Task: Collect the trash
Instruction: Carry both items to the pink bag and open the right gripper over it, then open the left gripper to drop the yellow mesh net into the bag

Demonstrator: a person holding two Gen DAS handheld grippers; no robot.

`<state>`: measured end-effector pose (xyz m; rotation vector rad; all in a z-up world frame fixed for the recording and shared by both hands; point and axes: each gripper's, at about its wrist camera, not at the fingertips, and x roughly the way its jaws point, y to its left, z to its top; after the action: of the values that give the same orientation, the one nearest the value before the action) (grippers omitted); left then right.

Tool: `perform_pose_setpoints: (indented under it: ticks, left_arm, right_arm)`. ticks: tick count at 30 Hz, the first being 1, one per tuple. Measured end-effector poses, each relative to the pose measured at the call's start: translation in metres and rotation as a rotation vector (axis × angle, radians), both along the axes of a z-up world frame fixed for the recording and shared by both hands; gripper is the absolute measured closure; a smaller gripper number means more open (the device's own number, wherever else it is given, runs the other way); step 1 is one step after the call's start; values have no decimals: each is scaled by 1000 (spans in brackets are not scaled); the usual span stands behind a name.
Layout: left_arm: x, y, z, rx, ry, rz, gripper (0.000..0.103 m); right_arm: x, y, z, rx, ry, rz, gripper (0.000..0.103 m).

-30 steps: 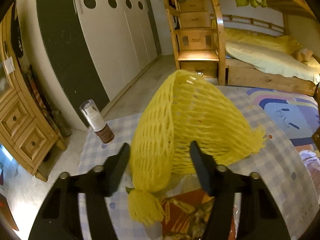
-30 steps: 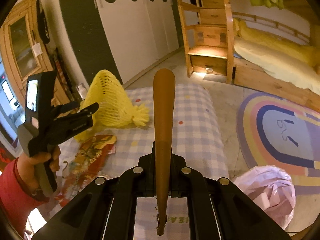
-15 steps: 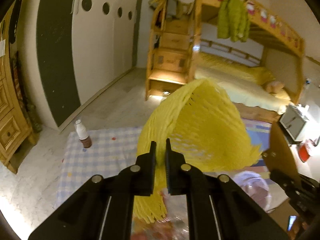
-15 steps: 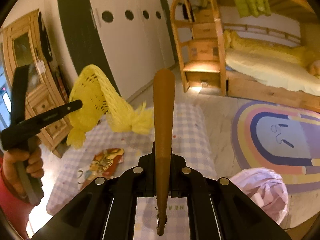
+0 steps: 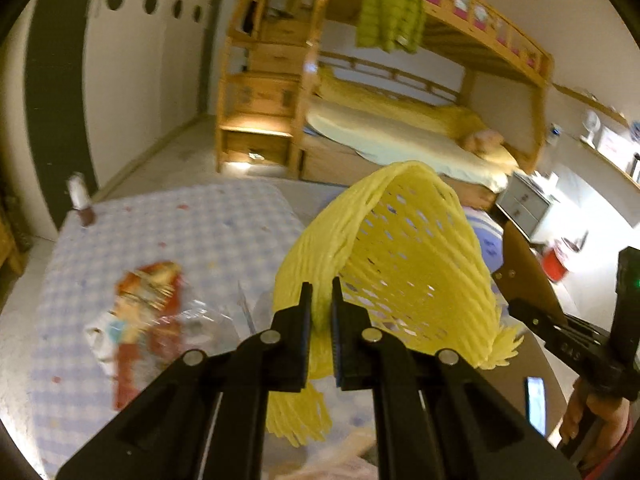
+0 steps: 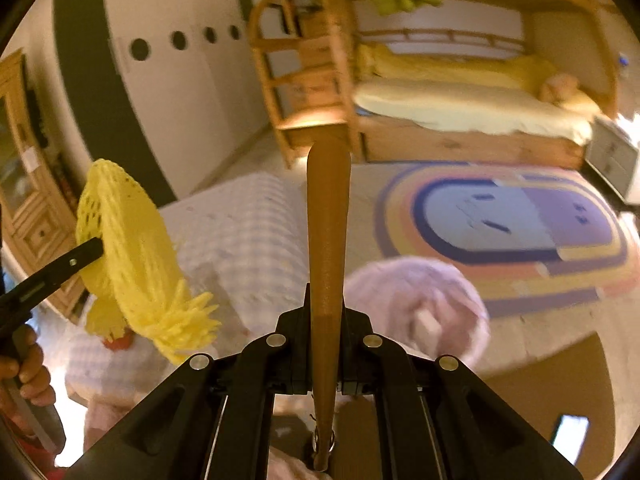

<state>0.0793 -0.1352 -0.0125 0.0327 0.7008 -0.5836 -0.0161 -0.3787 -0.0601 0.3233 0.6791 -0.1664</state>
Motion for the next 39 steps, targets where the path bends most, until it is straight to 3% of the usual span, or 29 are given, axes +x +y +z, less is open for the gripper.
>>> perform_pose_setpoints:
  ticks: [5,13,16,18,21,34,36,37,38,39]
  left_arm:
    - [-2,-33,-10,26,1,-61,96]
    - [14,-63,-17,48,-8,-76,96]
    - [19,-68,-19,53,-7,-78,96]
    - [25,-73,-19,56,-5,-80,96]
    - [26,-80,-23,67,-4,-92,96]
    - [29,-150,-49,85,68,-235,95]
    - [28,-166,-52,83,71,-268,90]
    - [29,-172,-53,88,70,-278,81]
    - [28,-179,-54,94,64,-290,64]
    - [27,-184,-55,99,53,-300,57]
  right_arm:
    - [0,-21,-20,30,32,-38,96]
    - [26,-58,-43,63,47,-51,95]
    - [39,-70,-50,70,52,-56,91]
    - [43,-75,-53,77,57,-72,79]
    - [42,-80,-51,95,40,-90,72]
    - [-2,-106,-17,61,-30,-170,70]
    - [-6,-111,-13,55,-40,-183,70]
    - [-7,-113,-10,54,-45,-187,70]
    - [-7,-114,-10,53,-48,-189,68]
    - [-9,-114,-8,49,-53,-192,66]
